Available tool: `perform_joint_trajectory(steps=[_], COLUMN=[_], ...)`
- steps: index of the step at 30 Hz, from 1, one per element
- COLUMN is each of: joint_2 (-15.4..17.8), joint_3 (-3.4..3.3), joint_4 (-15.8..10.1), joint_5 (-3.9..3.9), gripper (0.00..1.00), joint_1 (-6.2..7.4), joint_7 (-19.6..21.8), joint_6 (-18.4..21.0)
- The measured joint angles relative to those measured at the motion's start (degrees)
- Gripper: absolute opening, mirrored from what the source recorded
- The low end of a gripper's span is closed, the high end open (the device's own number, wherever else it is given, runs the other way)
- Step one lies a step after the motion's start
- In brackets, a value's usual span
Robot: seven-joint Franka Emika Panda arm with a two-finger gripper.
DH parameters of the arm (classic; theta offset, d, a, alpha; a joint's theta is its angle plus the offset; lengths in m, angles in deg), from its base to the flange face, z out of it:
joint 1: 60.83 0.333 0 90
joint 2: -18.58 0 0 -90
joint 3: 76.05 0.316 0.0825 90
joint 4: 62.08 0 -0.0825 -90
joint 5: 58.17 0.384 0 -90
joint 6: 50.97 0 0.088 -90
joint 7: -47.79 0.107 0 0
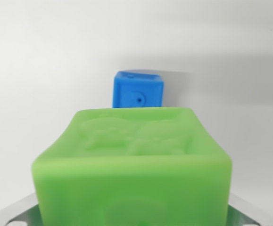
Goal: Stack cube
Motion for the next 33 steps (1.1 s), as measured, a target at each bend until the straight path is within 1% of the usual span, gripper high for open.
perform_joint_trajectory(steps=[4,9,21,33], joint_2=[-1.82,-3.7,-7.91,-11.42], joint_3=[0.0,0.06,0.3,0.59], joint_4=[-0.41,-0.74,-1.37,-1.43], joint_5=[0.11,0.54,1.81,3.05], gripper=[0.0,0.0,0.0,0.0], joint_1=[0.0,0.0,-0.04,-0.14], joint_7=[-0.03,-0.24,-1.08,-1.95], joint_6=[-1.84,-3.91,-8.69,-12.25])
